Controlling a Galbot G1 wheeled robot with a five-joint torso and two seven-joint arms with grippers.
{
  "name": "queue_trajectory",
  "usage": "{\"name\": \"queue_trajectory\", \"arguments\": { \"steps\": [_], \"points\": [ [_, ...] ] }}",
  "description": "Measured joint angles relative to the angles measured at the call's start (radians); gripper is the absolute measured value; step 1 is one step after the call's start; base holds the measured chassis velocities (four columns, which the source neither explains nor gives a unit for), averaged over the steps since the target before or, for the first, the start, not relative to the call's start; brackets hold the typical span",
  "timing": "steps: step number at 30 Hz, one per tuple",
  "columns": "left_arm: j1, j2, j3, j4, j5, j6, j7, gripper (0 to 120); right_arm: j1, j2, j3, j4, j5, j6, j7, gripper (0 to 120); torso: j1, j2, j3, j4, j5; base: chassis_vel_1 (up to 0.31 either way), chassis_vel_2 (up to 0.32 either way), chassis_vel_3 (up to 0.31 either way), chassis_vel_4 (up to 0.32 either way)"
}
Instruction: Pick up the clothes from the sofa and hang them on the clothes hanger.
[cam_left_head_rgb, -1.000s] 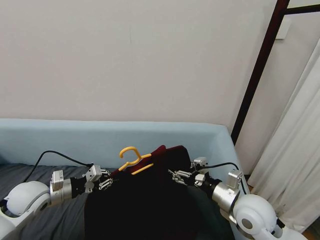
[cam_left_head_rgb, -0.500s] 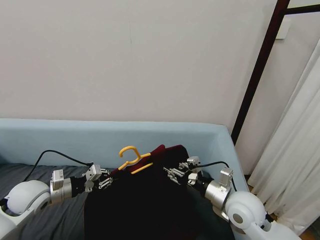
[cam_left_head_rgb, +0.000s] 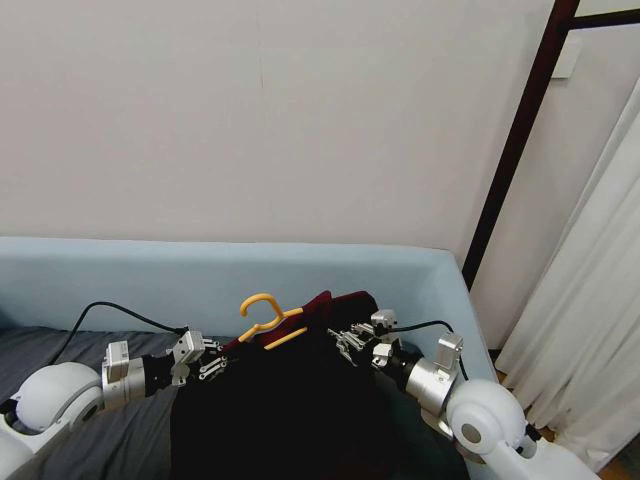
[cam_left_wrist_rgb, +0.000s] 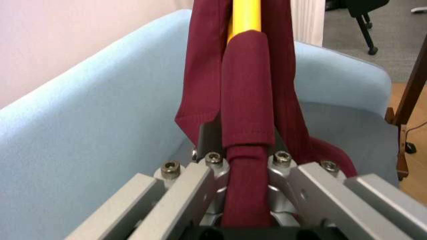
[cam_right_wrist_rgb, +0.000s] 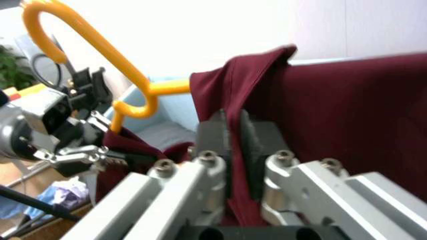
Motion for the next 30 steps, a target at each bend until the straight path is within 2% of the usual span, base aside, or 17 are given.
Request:
{"name": "queue_trajectory", "arguments": {
  "steps": [2, 9, 17, 23, 30],
  "points": [
    [0.0, 0.0, 0.0, 0.001, 0.0, 0.001, 0.0, 1, 0.0, 0.0, -0.001, -0.006, 0.001, 0.026, -0.024, 0, 0.0, 0.0, 0.0, 0.0, 0.0, 0.0, 0.0, 0.0, 0.0],
    [0.002, 0.0, -0.001, 0.002, 0.001, 0.001, 0.0, 1, -0.002, 0.0, -0.001, -0.013, 0.032, 0.074, -0.078, 0, 0.0, 0.0, 0.0, 0.0, 0.0, 0.0, 0.0, 0.0, 0.0],
    [0.009, -0.001, -0.004, 0.007, 0.005, -0.001, 0.015, 1, 0.021, 0.009, 0.011, -0.012, 0.236, 0.174, -0.141, 0, 0.0, 0.0, 0.0, 0.0001, 0.0, 0.0, 0.0, 0.0, 0.0],
    [0.003, -0.001, -0.002, 0.007, 0.005, -0.001, 0.017, 1, 0.015, 0.009, 0.009, -0.009, 0.244, 0.179, -0.166, 0, 0.0, 0.0, 0.0, 0.0001, 0.0, 0.0, 0.0, 0.0, 0.0],
    [-0.003, -0.004, 0.0, 0.009, 0.002, -0.003, 0.019, 1, -0.039, 0.003, -0.008, -0.001, 0.218, 0.182, -0.265, 0, 0.0, 0.0, 0.0, -0.0001, 0.0, 0.0, 0.0, 0.0, 0.0]
  ]
}}
